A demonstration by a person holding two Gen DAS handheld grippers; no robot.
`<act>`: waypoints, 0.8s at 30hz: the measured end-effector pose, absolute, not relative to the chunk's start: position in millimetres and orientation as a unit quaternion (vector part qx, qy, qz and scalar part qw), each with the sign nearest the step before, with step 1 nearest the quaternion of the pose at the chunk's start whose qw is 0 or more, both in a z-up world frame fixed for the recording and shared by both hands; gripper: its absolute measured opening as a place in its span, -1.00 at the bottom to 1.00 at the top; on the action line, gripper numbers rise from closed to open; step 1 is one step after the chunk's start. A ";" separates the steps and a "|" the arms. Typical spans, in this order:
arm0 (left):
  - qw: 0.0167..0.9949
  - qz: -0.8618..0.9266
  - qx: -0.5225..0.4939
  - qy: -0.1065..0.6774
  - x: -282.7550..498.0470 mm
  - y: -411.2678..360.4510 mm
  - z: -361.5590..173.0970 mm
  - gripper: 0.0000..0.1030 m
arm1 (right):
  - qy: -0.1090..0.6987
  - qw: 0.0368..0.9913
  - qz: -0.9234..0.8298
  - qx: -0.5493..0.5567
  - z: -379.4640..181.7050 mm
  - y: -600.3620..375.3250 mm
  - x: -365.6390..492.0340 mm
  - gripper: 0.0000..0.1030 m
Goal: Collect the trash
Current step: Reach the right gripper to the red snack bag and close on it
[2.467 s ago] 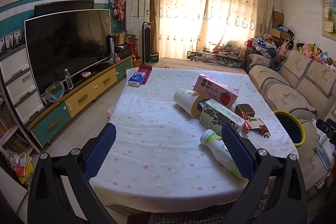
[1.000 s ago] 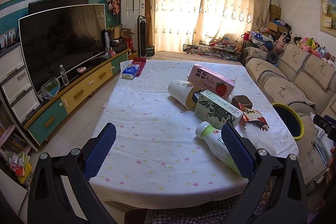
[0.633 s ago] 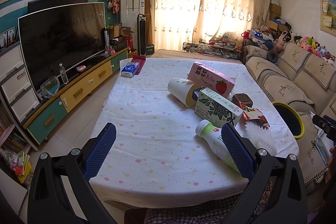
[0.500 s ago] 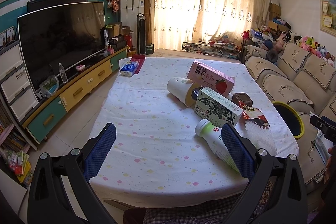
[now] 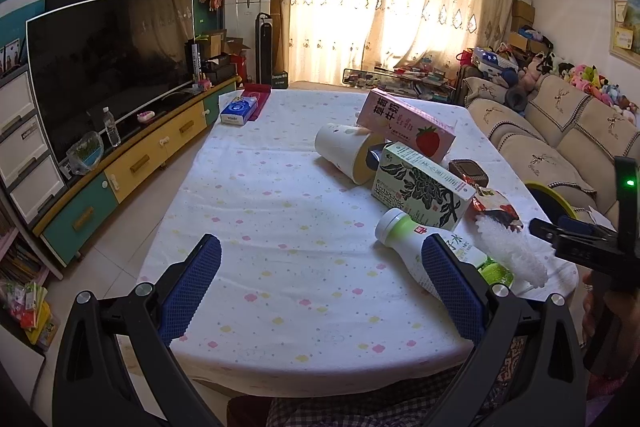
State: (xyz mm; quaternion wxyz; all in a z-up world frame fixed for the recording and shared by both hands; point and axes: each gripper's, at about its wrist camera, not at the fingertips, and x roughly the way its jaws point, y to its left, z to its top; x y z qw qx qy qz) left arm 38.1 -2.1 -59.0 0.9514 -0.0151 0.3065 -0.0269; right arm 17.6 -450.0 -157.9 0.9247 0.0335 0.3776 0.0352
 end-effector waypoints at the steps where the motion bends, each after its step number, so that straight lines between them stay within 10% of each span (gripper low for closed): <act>1: 0.951 -0.026 -0.014 0.307 39.4 -2.0 -60.8 0.92 | 0.382 0.923 0.036 0.028 -161.2 -447.2 23.6 0.63; 24: 0.937 -0.020 -0.028 0.347 69.1 6.3 -92.3 0.92 | 0.430 0.899 0.047 0.063 -184.2 -465.4 81.2 0.18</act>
